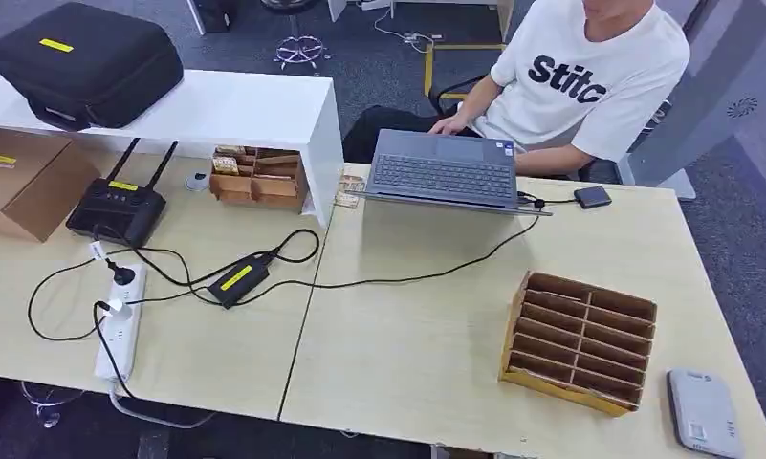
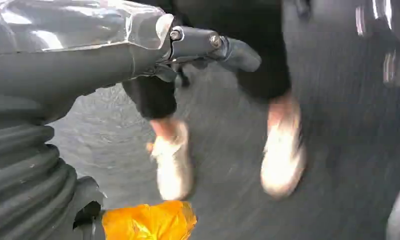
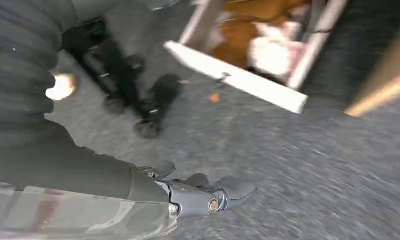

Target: Pass the card to the sensor for recognition and then transmit it.

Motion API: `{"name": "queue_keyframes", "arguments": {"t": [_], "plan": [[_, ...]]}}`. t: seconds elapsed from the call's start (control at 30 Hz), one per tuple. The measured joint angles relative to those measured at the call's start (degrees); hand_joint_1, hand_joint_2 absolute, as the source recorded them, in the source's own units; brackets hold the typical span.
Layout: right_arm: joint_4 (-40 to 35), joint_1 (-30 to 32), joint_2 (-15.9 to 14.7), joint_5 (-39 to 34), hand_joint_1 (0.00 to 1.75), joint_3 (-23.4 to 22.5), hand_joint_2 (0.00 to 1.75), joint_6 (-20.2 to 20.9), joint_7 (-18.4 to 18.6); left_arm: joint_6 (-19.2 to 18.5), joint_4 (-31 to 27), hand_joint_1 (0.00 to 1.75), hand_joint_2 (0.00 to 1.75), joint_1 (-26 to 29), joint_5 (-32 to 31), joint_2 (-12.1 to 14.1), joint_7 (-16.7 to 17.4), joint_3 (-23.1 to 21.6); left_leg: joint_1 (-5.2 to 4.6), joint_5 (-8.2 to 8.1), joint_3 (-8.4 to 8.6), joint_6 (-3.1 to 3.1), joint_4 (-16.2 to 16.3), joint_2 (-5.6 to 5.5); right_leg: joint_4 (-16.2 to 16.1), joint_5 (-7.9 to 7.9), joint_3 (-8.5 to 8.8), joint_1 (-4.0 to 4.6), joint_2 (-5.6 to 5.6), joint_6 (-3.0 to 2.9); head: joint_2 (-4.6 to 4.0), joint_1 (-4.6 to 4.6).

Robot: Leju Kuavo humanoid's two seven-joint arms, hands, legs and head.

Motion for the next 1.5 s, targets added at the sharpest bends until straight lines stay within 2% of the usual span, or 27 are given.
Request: {"name": "queue_keyframes", "arguments": {"t": [0.07, 0.13, 0.17, 0.27, 0.33, 0.37, 0.43, 0.47, 0.53, 0.6, 0.63, 0.8, 0.83, 0.87, 0.9, 0.93, 0.97, 1.0, 1.07, 1.1, 1.2, 1.23, 1.27, 1.3, 1.33, 1.4, 1.5], "plan": [[0.7, 0.0, 0.0, 5.6, 0.00, 2.8, 1.75, 3.4, 3.6, -0.1, 0.0, 0.00, 1.75, -0.4, -0.4, -1.1, 0.6, 1.8, 0.01, 0.00, 0.00, 0.00, 0.0, 0.01, 0.0, 0.00, -0.01, 0.01, 0.02, 0.00, 0.00, 0.02], [1.4, 0.1, 0.1, 11.4, 0.00, 6.7, 1.75, 7.1, 6.2, -7.5, 0.0, 0.00, 1.75, -0.6, -4.6, -1.4, 6.8, 1.9, 0.01, 0.00, 0.00, 0.00, 0.0, 0.01, 0.0, 0.00, -0.02, 0.01, 0.01, 0.00, 0.00, 0.00], [1.8, 0.0, 0.2, 13.8, 0.00, 8.9, 1.75, 8.8, 6.8, -13.3, 0.0, 0.00, 1.75, -0.8, -6.8, -1.4, 10.2, 1.8, 0.03, 0.00, 0.00, 0.00, 0.0, 0.01, 0.0, 0.00, -0.01, 0.02, 0.01, 0.00, 0.00, 0.02], [2.4, -0.2, 0.2, 23.5, 0.00, 16.2, 1.75, 15.6, 8.0, -38.1, 0.0, 0.00, 1.75, -1.2, -16.6, 0.7, 20.2, -1.6, 0.07, 0.01, -0.03, -0.02, 0.0, 0.03, 0.0, 0.00, -0.01, 0.06, 0.03, -0.02, 0.00, 0.02], [2.7, -1.3, 0.1, 27.2, 0.00, 21.2, 1.75, 17.1, 9.3, -48.2, 0.0, 0.00, 1.75, -1.2, -21.2, 2.5, 22.9, -5.7, 0.12, 0.02, 0.01, -0.03, 0.0, 0.20, 0.0, 0.03, -0.05, 0.10, 0.19, -0.06, 0.00, 0.02], [2.8, -1.8, 0.1, 27.5, 0.00, 22.9, 1.75, 16.4, 9.8, -49.3, 0.0, 0.00, 1.75, -1.2, -21.0, 3.3, 22.8, -7.5, 0.10, 0.02, 0.05, -0.03, 0.0, 0.23, 0.0, 0.03, -0.06, 0.10, 0.22, -0.06, 0.00, 0.00], [3.0, -2.4, -0.1, 27.6, 0.00, 25.5, 1.75, 13.2, 10.5, -44.2, 0.0, 0.00, 1.75, -1.1, -18.5, 4.2, 20.5, -8.5, 0.09, 0.02, 0.08, -0.03, 0.0, 0.18, 0.0, 0.02, -0.03, 0.10, 0.15, -0.05, 0.00, 0.02], [3.0, -2.3, -0.1, 26.9, 0.00, 26.0, 1.75, 11.5, 10.5, -37.7, -0.1, 0.00, 1.75, -0.9, -17.1, 4.2, 18.3, -8.5, 0.10, 0.02, 0.07, -0.03, 0.0, 0.14, 0.0, 0.01, -0.01, 0.10, 0.12, -0.05, 0.00, 0.00], [3.1, -1.7, -0.1, 25.8, 0.00, 26.2, 1.75, 9.3, 9.9, -20.1, -0.2, 0.00, 1.75, -0.3, -14.4, 3.3, 13.1, -8.4, 0.09, 0.01, 0.06, -0.03, 0.0, 0.13, 0.0, 0.01, -0.01, 0.10, 0.12, -0.04, 0.00, 0.02], [3.4, -0.9, 0.0, 25.8, 0.00, 26.3, 1.75, 8.6, 9.5, -7.5, -0.2, 0.00, 1.75, -0.1, -11.6, 2.0, 8.6, -7.5, 0.05, -0.01, 0.02, 0.00, 0.0, 0.12, 0.0, -0.01, 0.00, 0.07, 0.12, -0.01, 0.00, 0.00], [3.4, -0.4, 0.1, 26.3, 0.00, 26.5, 1.75, 8.6, 9.5, -4.6, -0.2, 0.00, 1.75, -0.1, -11.3, 1.5, 8.5, -7.2, 0.03, -0.01, 0.00, 0.00, 0.0, 0.12, 0.0, -0.03, -0.01, 0.04, 0.11, 0.02, 0.00, 0.04], [3.6, 0.0, 0.3, 27.4, 0.00, 27.0, 1.75, 9.0, 9.5, -5.2, -0.2, 0.00, 1.75, -0.1, -11.4, 1.1, 10.2, -6.9, 0.01, -0.06, 0.00, 0.06, 0.0, 0.14, 0.0, -0.03, -0.02, 0.03, 0.14, 0.02, 0.00, 0.00], [3.6, 0.1, 0.4, 28.1, 0.00, 27.3, 1.75, 9.3, 9.5, -7.1, -0.2, 0.00, 1.75, -0.1, -11.8, 1.1, 11.5, -6.9, 0.01, -0.07, 0.00, 0.05, 0.0, 0.15, 0.0, -0.03, -0.02, 0.03, 0.14, 0.03, 0.00, 0.00], [3.7, 0.1, 0.4, 29.4, 0.00, 27.9, 1.75, 10.0, 9.7, -11.8, -0.2, 0.00, 1.75, -0.1, -13.0, 1.1, 14.0, -6.9, 0.00, -0.07, 0.00, 0.05, 0.0, 0.16, 0.0, -0.03, -0.02, 0.02, 0.16, 0.03, 0.00, 0.00], [3.7, -0.2, 0.3, 31.9, 0.00, 29.2, 1.75, 11.8, 10.7, -28.3, -0.1, 0.00, 1.75, -0.1, -17.3, 2.0, 19.8, -8.1, 0.02, -0.08, -0.01, 0.05, 0.0, 0.18, 0.0, -0.03, -0.01, 0.03, 0.17, 0.03, 0.00, 0.02], [3.8, -2.0, 0.0, 35.3, 0.00, 31.4, 1.75, 13.5, 12.4, -51.5, 0.0, 0.00, 1.75, -0.1, -21.3, 4.4, 24.3, -11.1, 0.04, -0.07, 0.04, 0.04, 0.0, 0.32, 0.0, 0.03, -0.04, 0.05, 0.29, -0.03, 0.00, 0.00], [3.8, -3.4, -0.2, 36.6, 0.00, 33.0, 1.75, 14.0, 13.3, -58.1, 0.0, 0.00, 1.75, 0.1, -21.7, 6.2, 25.2, -12.7, 0.04, -0.05, 0.09, 0.02, 0.0, 0.34, 0.0, 0.03, -0.03, 0.05, 0.34, -0.04, 0.00, 0.00], [3.8, -3.9, -0.2, 36.7, 0.00, 33.6, 1.75, 13.9, 13.5, -56.8, -0.1, 0.00, 1.75, 0.3, -21.0, 6.8, 24.6, -12.9, 0.04, -0.03, 0.09, 0.01, 0.0, 0.32, 0.0, 0.03, -0.03, 0.05, 0.30, -0.04, 0.00, 0.00], [3.8, -4.4, -0.2, 36.0, 0.00, 34.1, 1.75, 13.0, 13.6, -47.2, -0.1, 0.00, 1.75, 0.7, -19.6, 7.2, 22.0, -12.9, 0.04, 0.01, 0.11, -0.01, 0.0, 0.25, 0.0, 0.02, -0.03, 0.05, 0.22, -0.04, 0.00, 0.00], [3.8, -4.3, -0.2, 35.1, 0.00, 34.1, 1.75, 12.2, 13.3, -39.7, -0.2, 0.00, 1.75, 0.9, -18.8, 7.1, 20.3, -12.8, 0.04, 0.01, 0.11, -0.02, 0.0, 0.22, 0.0, 0.02, -0.02, 0.05, 0.18, -0.04, 0.00, 0.00], [3.9, -2.4, -0.1, 33.0, 0.00, 33.8, 1.75, 9.9, 10.5, -9.5, -0.2, 0.00, 1.75, 1.0, -14.1, 4.9, 12.7, -11.6, 0.03, 0.00, 0.07, 0.00, 0.0, 0.08, 0.0, -0.02, 0.03, 0.04, 0.09, 0.00, 0.00, 0.00], [3.9, -1.8, 0.0, 33.0, 0.00, 33.7, 1.75, 9.6, 10.0, -3.7, -0.2, 0.00, 1.75, 0.8, -12.2, 4.2, 11.3, -10.7, 0.03, -0.01, 0.05, 0.00, 0.0, 0.09, 0.0, -0.03, 0.03, 0.03, 0.09, 0.03, 0.00, 0.00], [4.0, -1.2, 0.1, 33.0, 0.00, 33.6, 1.75, 9.5, 9.7, -0.6, -0.2, 0.00, 1.75, 0.6, -11.3, 3.5, 11.2, -9.9, 0.02, -0.05, 0.02, 0.04, 0.0, 0.09, 0.0, -0.03, 0.03, 0.03, 0.10, 0.03, 0.00, 0.02], [4.1, -0.7, 0.1, 33.1, 0.00, 33.6, 1.75, 9.6, 9.6, -0.9, -0.2, 0.00, 1.75, 0.5, -11.9, 3.2, 12.4, -9.4, 0.01, -0.07, 0.00, 0.04, 0.0, 0.12, 0.0, -0.03, 0.01, 0.03, 0.11, 0.03, 0.00, 0.00], [4.1, -0.5, 0.2, 33.7, 0.00, 33.6, 1.75, 9.9, 9.7, -4.3, -0.1, 0.00, 1.75, 0.5, -13.1, 3.1, 14.3, -9.4, 0.01, -0.07, 0.00, 0.04, 0.0, 0.14, 0.0, -0.03, 0.00, 0.02, 0.14, 0.03, 0.00, 0.02], [4.2, -1.0, 0.2, 36.0, 0.00, 33.7, 1.75, 11.5, 10.8, -19.1, 0.1, 0.00, 1.75, 0.4, -17.7, 3.5, 19.5, -10.3, 0.02, -0.09, -0.02, 0.06, 0.0, 0.19, 0.0, -0.03, 0.00, 0.04, 0.18, 0.04, 0.00, 0.04], [4.2, -3.3, 0.2, 39.3, 0.00, 34.6, 1.75, 13.7, 13.0, -53.7, 0.2, 0.00, 1.75, 0.5, -20.5, 6.4, 22.3, -12.9, 0.03, -0.09, 0.03, 0.06, 0.0, 0.33, 0.0, 0.01, 0.00, 0.04, 0.31, -0.02, 0.00, 0.00]]}}
